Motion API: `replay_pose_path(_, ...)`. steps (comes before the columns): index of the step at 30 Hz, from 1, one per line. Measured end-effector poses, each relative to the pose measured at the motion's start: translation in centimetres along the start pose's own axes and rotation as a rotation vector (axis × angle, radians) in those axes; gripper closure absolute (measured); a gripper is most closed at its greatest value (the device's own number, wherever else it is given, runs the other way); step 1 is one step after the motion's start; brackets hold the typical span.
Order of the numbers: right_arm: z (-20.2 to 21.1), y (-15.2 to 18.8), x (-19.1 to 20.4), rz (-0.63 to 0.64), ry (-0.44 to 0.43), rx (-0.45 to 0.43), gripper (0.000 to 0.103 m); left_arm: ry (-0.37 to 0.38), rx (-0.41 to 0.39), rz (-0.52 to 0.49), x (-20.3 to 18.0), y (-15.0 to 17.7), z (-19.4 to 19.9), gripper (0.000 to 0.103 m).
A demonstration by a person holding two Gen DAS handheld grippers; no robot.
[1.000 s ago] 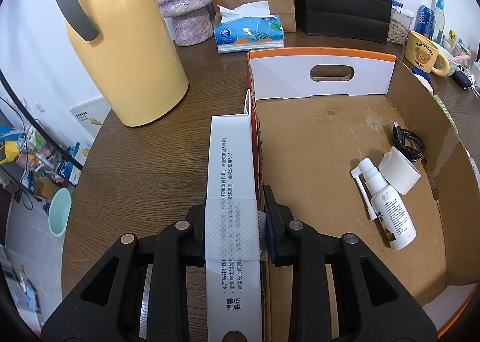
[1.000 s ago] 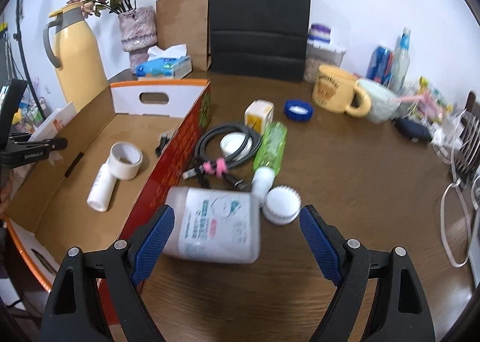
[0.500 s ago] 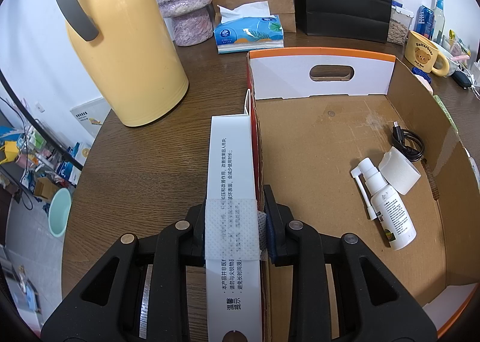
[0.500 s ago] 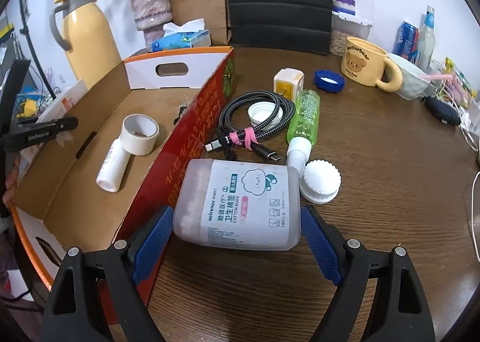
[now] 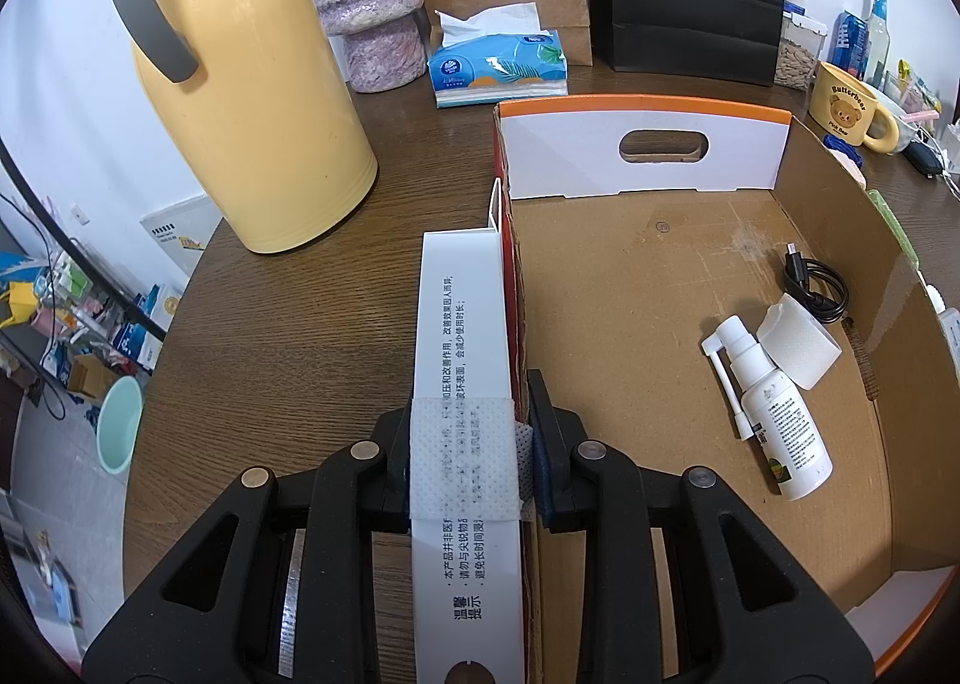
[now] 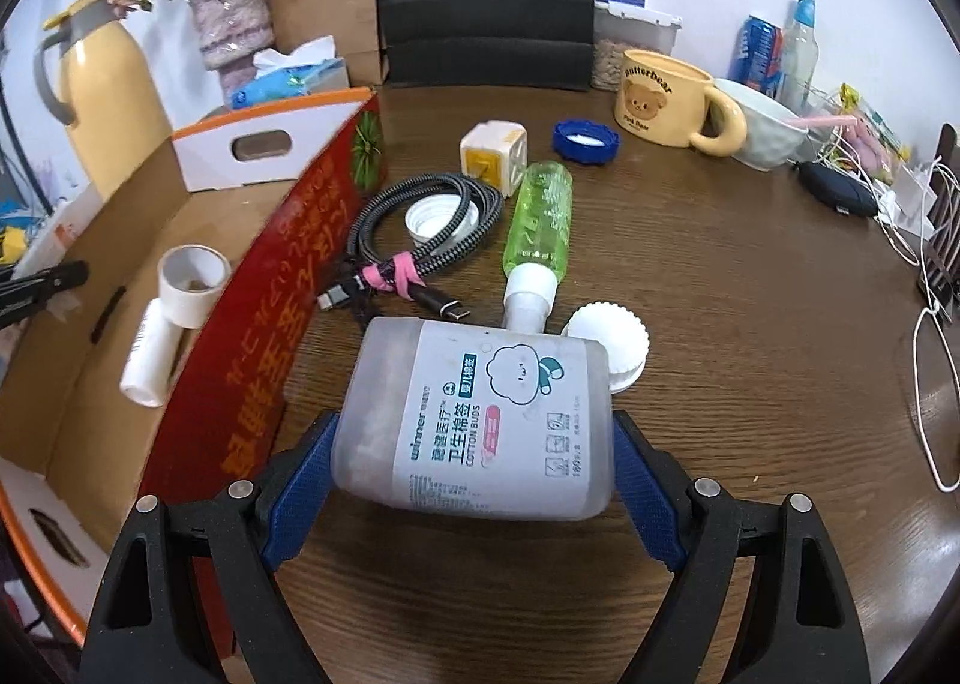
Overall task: Organize rigid objects
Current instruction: 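Grasp the large white cotton-swab bottle with the right tool, then lift the cotton-swab bottle into the orange box and open the right tool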
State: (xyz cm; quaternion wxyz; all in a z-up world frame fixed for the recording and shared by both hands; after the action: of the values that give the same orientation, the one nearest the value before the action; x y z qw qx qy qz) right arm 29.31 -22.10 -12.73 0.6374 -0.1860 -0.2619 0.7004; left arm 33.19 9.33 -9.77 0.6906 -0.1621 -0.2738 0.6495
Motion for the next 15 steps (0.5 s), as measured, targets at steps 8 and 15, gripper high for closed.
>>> replay_pose_path(8, -0.9, 0.1, 0.4, 0.031, 0.062, -0.004, 0.017, 0.000, 0.000, 0.000, 0.0, 0.0, 0.0, 0.079)
replay_pose_path(15, 0.3, -0.6, 0.1, 0.026, 0.067, -0.045, 0.017, 0.000, 0.000, 0.000, 0.0, 0.0, 0.0, 0.079)
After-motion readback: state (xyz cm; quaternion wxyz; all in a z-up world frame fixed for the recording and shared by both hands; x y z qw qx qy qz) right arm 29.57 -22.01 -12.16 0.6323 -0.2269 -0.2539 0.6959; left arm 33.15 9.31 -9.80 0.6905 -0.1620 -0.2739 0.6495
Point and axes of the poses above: each gripper's, at about its wrist camera, not at the fingertips, and z roughly against the way its jaws point, x to its left, y to its underside, the point moved 8 cm from there along -z, roughly the way its jaws point, and after that the axes turned 2 degrees about -y, right-handed, at the moved point
